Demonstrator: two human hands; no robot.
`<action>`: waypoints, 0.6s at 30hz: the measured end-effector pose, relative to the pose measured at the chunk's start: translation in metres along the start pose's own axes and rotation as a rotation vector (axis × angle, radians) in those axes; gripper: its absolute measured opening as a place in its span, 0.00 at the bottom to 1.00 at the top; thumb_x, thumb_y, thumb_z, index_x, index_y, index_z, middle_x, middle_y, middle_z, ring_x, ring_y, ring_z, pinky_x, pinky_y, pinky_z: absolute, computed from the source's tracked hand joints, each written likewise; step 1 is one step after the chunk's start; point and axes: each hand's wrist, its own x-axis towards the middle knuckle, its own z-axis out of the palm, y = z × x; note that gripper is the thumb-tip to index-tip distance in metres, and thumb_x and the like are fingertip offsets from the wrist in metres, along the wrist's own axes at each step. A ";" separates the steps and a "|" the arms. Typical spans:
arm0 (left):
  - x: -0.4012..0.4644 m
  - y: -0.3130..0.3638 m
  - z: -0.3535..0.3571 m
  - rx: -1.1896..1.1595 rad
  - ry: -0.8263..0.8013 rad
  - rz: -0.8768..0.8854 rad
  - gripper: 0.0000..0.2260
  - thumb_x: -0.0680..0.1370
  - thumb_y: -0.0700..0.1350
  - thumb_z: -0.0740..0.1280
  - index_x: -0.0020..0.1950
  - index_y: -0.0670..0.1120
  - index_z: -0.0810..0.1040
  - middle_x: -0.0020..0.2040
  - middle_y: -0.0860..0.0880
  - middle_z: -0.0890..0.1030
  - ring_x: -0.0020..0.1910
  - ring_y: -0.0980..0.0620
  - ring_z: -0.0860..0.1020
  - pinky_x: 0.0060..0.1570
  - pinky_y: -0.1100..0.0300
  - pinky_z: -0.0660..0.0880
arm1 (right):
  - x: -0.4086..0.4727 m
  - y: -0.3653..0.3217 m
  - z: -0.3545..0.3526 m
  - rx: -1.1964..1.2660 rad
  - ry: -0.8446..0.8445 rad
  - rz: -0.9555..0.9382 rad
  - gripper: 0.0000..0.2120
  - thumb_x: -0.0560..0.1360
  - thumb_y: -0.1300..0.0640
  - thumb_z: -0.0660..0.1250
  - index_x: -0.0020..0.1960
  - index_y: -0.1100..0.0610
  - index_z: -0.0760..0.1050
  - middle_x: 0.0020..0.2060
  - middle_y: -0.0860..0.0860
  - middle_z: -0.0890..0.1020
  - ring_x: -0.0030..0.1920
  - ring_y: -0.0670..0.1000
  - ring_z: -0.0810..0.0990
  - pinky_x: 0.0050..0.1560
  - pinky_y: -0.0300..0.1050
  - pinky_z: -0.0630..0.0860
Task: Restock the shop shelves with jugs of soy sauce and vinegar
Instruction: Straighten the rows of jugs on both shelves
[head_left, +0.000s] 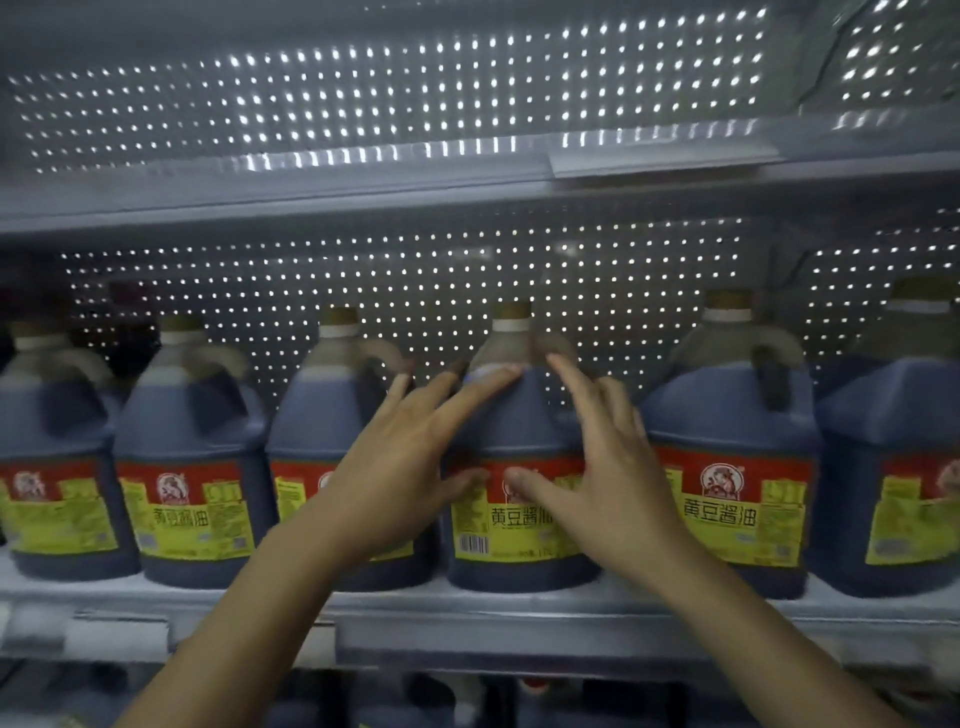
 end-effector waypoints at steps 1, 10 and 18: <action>-0.001 -0.001 0.001 -0.009 -0.001 0.000 0.44 0.76 0.52 0.74 0.81 0.68 0.47 0.72 0.54 0.69 0.74 0.51 0.66 0.81 0.46 0.48 | -0.001 0.004 -0.004 0.071 -0.024 0.000 0.48 0.70 0.38 0.76 0.79 0.30 0.49 0.70 0.42 0.64 0.71 0.49 0.68 0.67 0.56 0.75; -0.004 -0.009 0.014 -0.068 0.089 0.030 0.43 0.73 0.58 0.71 0.81 0.65 0.48 0.64 0.56 0.72 0.68 0.54 0.70 0.81 0.49 0.49 | -0.008 -0.009 0.002 0.013 -0.003 0.050 0.45 0.73 0.40 0.75 0.77 0.24 0.48 0.76 0.41 0.61 0.75 0.49 0.65 0.68 0.58 0.75; 0.001 0.022 0.013 -0.265 0.426 0.068 0.25 0.74 0.46 0.74 0.71 0.54 0.74 0.69 0.49 0.73 0.68 0.46 0.72 0.63 0.45 0.75 | -0.037 -0.005 -0.058 0.035 0.100 0.059 0.28 0.77 0.52 0.74 0.73 0.36 0.68 0.67 0.34 0.70 0.67 0.40 0.73 0.63 0.42 0.77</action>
